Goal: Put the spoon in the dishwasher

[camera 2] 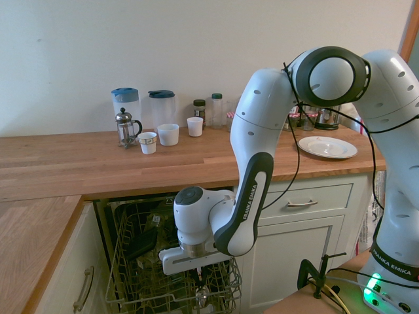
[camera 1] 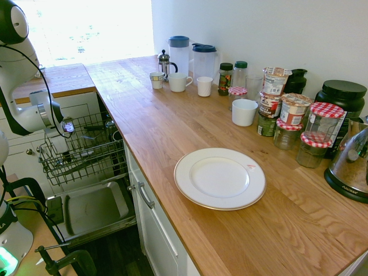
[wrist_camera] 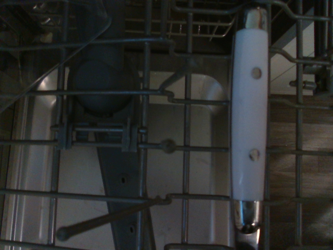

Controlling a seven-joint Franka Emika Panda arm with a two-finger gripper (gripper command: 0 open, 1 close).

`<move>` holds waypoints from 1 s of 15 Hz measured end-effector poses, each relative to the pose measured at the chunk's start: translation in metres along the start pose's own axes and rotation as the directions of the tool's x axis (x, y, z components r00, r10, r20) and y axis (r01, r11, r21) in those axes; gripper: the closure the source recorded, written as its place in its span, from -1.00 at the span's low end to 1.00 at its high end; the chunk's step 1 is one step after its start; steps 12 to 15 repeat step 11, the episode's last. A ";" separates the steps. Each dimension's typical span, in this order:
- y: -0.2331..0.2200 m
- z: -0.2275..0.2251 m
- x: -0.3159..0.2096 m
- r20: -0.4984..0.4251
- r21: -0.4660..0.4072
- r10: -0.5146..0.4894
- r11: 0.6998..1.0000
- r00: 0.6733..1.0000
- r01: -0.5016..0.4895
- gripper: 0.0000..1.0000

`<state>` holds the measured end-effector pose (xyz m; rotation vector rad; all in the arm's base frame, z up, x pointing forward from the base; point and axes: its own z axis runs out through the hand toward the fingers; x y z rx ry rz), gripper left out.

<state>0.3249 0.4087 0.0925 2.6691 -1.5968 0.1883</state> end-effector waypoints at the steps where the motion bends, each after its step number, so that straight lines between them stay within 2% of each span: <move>1: -0.001 -0.001 0.001 -0.002 0.002 0.002 1.000 1.000 -0.002 -1.00; 5: 0.006 -0.019 -0.001 -0.009 0.018 -0.002 1.000 1.000 0.002 -1.00; 11: 0.041 -0.141 0.004 -0.081 0.052 0.021 0.999 0.996 -0.017 -1.00; 15: 0.041 -0.141 0.004 -0.081 0.052 0.021 0.999 0.996 -0.017 -1.00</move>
